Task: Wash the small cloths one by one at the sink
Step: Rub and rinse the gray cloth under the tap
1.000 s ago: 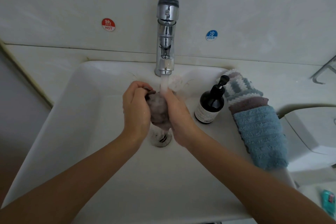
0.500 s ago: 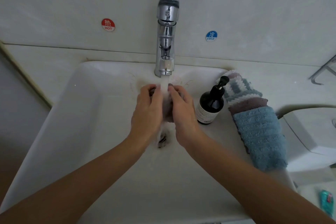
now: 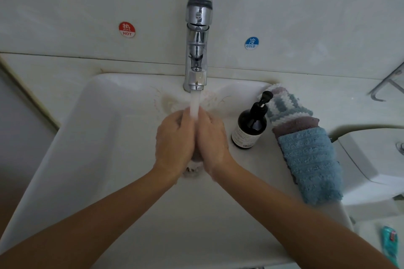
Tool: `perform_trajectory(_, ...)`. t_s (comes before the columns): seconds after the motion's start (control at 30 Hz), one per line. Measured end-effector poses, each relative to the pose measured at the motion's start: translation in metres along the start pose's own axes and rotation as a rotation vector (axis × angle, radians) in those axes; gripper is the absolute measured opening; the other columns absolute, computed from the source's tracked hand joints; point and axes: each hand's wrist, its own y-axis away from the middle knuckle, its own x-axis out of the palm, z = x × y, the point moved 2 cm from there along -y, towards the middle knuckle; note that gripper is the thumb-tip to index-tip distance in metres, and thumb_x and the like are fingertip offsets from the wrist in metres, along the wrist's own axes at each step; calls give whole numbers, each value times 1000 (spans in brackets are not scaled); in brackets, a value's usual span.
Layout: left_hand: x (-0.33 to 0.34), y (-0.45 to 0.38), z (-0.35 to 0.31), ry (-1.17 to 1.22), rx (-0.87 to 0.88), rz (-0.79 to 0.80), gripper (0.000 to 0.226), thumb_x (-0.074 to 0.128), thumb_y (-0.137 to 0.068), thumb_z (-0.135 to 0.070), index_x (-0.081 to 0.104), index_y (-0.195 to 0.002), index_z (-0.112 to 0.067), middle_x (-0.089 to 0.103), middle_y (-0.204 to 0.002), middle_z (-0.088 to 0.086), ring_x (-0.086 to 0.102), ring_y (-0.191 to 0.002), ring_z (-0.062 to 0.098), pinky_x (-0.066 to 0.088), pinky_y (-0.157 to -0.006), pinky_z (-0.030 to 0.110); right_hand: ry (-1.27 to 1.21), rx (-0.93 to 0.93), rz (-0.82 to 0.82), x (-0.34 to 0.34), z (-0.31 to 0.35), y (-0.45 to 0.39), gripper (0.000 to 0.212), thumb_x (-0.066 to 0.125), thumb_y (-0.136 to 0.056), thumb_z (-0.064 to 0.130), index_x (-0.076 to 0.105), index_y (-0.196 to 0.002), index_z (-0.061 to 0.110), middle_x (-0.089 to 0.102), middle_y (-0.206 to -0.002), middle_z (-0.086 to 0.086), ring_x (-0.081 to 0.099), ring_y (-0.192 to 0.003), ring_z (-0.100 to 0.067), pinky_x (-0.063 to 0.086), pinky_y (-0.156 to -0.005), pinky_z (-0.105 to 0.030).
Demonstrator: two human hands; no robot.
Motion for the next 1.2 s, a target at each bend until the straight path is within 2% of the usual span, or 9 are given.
perform_trajectory(0.2, -1, -4, 1, 45, 36, -20, 37, 45, -101, -30, 59, -70, -15, 59, -58, -4, 56, -52, 5, 42, -50, 21, -65, -57, -26, -1, 1, 0, 34, 46, -94, 47, 57, -77, 19, 60, -72, -3, 62, -69, -32, 55, -63, -45)
perform_trajectory(0.3, -3, -3, -4, 102, 75, -41, 30, 45, -101, -30, 57, -80, -11, 60, -71, 2, 56, -58, 3, 45, -53, 18, -127, 34, 30, -5, 1, -1, 29, 49, -97, 47, 55, -100, 19, 65, -90, -3, 65, -75, -20, 56, -60, -36)
perform_trajectory(0.4, -6, -1, -10, 125, 131, -65, 14, 47, -100, -21, 53, -88, -17, 57, -76, -7, 55, -62, -8, 42, -55, 7, -122, 103, 151, -7, 0, -3, 50, 47, -91, 64, 61, -113, 21, 70, -105, -5, 71, -90, -22, 62, -71, -45)
perform_trajectory(0.47, -8, -1, -12, 142, 149, -52, 5, 49, -99, -14, 51, -97, -17, 56, -83, -8, 55, -68, -10, 43, -61, 6, -46, 119, 193, -10, 1, -1, 54, 42, -91, 67, 62, -115, 24, 70, -106, -5, 70, -86, -20, 60, -60, -34)
perform_trajectory(0.67, -5, 1, -14, 341, 66, 94, 41, 39, -85, 12, 48, -107, -21, 58, -93, 3, 60, -74, 3, 48, -54, 15, -129, -55, 82, -14, 8, -1, 16, 45, -95, 18, 61, -92, 19, 63, -77, 0, 59, -64, -14, 45, -48, -28)
perform_trajectory(0.8, 0, -1, -6, 282, -21, 97, 12, 48, -95, -30, 47, -106, -36, 62, -107, 4, 66, -89, 14, 57, -66, 33, -225, -103, 71, -15, 8, 0, 29, 42, -86, -1, 65, -83, 15, 63, -70, 0, 59, -70, -15, 50, -65, -36)
perform_trajectory(0.93, -1, -5, 6, 28, 26, 47, 16, 41, -94, -55, 45, -101, -41, 63, -105, -3, 65, -92, 15, 55, -81, 49, -204, -156, 123, -12, 6, 4, 24, 47, -82, 5, 66, -82, 19, 58, -63, 7, 55, -65, -8, 45, -61, -27)
perform_trajectory(1.07, 3, 1, 7, 134, -47, -3, 18, 42, -95, -53, 48, -94, -37, 65, -91, -6, 67, -85, 14, 56, -78, 47, -133, -110, 95, -3, -1, 7, 18, 51, -93, 34, 62, -84, 23, 65, -73, 11, 66, -75, -8, 56, -69, -35)
perform_trajectory(1.2, 7, 6, 2, 162, -37, -71, 20, 46, -99, -40, 55, -86, -29, 63, -74, -12, 62, -70, 0, 49, -64, 19, 60, -157, 20, 2, -9, 3, 21, 46, -102, 36, 62, -93, 27, 59, -75, 23, 54, -70, 19, 41, -61, -2)
